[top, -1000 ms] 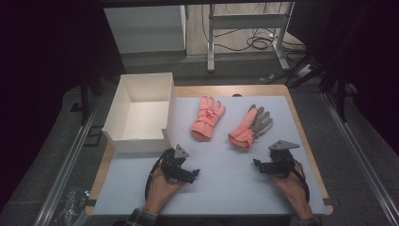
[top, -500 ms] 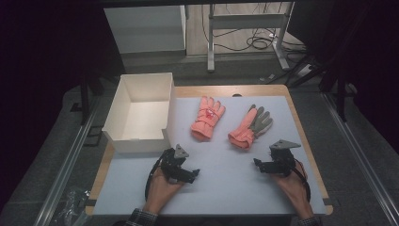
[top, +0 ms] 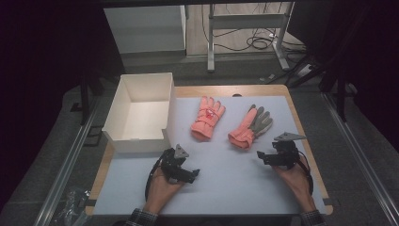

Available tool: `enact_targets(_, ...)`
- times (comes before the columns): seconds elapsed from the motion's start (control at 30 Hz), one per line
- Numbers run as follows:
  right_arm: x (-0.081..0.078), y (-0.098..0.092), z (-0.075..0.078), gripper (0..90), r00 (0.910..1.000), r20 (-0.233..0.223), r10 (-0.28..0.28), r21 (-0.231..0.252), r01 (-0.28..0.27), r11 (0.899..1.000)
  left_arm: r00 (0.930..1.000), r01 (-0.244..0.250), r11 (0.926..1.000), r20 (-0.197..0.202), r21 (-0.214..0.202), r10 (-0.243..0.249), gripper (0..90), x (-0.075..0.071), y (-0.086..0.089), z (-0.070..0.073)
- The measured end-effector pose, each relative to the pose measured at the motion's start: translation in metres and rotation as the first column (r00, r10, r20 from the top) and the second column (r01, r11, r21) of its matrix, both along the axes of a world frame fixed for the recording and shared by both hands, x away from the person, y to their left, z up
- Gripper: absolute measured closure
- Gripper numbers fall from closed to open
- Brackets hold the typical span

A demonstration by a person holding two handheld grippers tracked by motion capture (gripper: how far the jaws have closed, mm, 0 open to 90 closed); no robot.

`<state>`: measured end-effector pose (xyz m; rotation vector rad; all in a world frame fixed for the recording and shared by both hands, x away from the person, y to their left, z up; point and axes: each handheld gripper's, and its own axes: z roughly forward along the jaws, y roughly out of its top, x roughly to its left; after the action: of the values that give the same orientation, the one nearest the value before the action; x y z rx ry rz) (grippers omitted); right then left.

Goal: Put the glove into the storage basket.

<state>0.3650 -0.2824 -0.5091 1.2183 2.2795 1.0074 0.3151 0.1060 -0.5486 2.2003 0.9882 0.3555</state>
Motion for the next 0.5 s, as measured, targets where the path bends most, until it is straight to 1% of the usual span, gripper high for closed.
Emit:
enact_targets(0.07,0.005,0.0,0.005,25.7,1.0,0.0,0.002,0.007,-0.002,1.0,1.0,0.0,1.0,0.0,0.0,0.0,0.3,0.0,0.0,0.0)
enact_targets(0.13,0.007,0.0,0.006,25.8,1.0,-0.004,0.0,0.015,0.0,1.0,1.0,0.0,1.0,0.0,0.0,0.0,0.3,0.0,0.0,0.0)
enact_targets(0.17,0.009,0.0,0.008,25.8,0.9999,-0.009,-0.006,0.024,0.006,1.0,1.0,-0.001,1.0,0.0,0.0,0.001,0.3,0.0,0.0,0.0)
enact_targets(0.2,0.014,-0.001,0.01,25.8,0.9997,-0.02,-0.015,0.043,0.015,0.999,1.0,-0.001,1.0,0.0,-0.001,0.001,0.3,0.0,0.0,0.0)
enact_targets(0.23,0.016,-0.002,0.011,25.8,0.9995,-0.029,-0.016,0.05,0.018,0.999,1.0,-0.001,1.0,0.0,0.0,0.001,0.3,0.0,0.0,0.0)
enact_targets(0.27,0.016,-0.002,0.011,25.8,0.9995,-0.029,-0.016,0.05,0.018,0.999,1.0,-0.001,1.0,0.0,0.0,0.001,0.3,0.0,0.0,0.0)
enact_targets(0.3,0.02,-0.003,0.013,25.9,0.9992,-0.03,-0.027,0.051,0.029,0.998,1.0,-0.001,1.0,0.0,0.0,0.001,0.3,0.0,0.0,0.0)
enact_targets(0.37,0.023,-0.004,0.014,26.0,0.9991,-0.032,-0.028,0.053,0.03,0.998,1.0,-0.002,1.0,-0.001,-0.001,0.002,0.3,0.0,0.0,0.0)
enact_targets(0.47,0.032,-0.005,0.017,29.9,0.9991,-0.027,-0.032,0.046,0.033,0.998,1.0,-0.005,1.0,-0.004,-0.004,0.005,0.3,0.0,0.0,0.0)
enact_targets(0.5,0.032,-0.005,0.017,29.9,0.9991,-0.027,-0.032,0.046,0.033,0.998,1.0,-0.005,1.0,-0.004,-0.004,0.005,0.3,0.0,0.0,0.0)
